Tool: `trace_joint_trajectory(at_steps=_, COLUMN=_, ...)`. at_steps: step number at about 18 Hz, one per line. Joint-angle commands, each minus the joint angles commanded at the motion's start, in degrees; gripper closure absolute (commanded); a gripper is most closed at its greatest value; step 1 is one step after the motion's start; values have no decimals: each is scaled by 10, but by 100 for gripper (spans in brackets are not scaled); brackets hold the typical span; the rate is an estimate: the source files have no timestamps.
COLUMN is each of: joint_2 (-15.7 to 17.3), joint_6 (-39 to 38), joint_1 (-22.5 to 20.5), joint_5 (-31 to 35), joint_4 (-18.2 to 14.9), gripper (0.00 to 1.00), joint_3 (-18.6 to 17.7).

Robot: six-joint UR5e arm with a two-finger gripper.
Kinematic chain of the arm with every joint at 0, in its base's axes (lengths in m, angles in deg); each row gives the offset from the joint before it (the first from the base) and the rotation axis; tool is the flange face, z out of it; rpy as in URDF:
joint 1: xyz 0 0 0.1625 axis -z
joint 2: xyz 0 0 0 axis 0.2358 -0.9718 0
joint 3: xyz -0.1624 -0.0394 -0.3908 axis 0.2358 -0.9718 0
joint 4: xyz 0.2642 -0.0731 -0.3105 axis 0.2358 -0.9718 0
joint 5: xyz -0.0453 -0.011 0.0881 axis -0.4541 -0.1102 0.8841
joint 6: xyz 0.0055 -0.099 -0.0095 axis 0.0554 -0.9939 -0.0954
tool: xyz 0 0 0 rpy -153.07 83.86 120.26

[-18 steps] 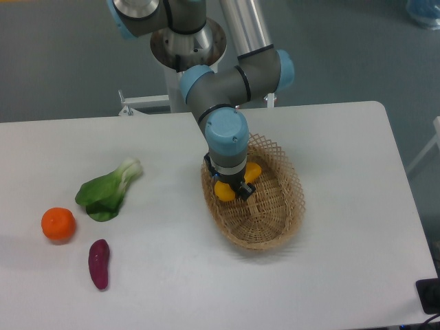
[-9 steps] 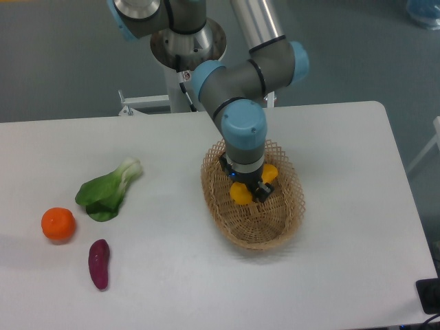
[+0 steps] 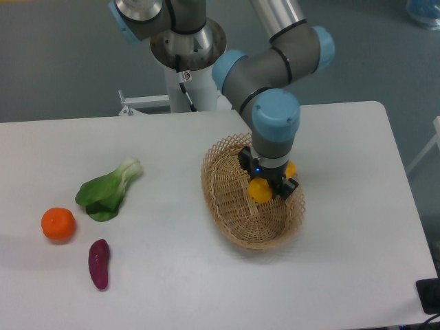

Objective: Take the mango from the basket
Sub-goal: 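Lift the mango up and carry it out past the basket rim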

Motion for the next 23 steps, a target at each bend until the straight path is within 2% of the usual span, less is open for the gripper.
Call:
trace_joint_trajectory(at_steps=6, joint_2=-14, joint_6=1, joint_1=-22, joint_5=-9, joint_4=3, gripper=57, joint_3=33)
trace_joint_trajectory(at_steps=10, joint_2=-29, joint_6=1, joint_1=-21, joint_5=-8, joint_4=7, gripper=55, joint_3=55)
trace_joint_trajectory(at_steps=15, joint_2=-33, joint_6=36, joint_1=-21, joint_5=-6, joint_4=9, gripper=54, joint_3=62)
trace_joint_trajectory(at_steps=23, joint_2=-45, joint_6=47, joint_1=-29, joint_5=-12, joint_4=9, gripper=55, joint_3=82)
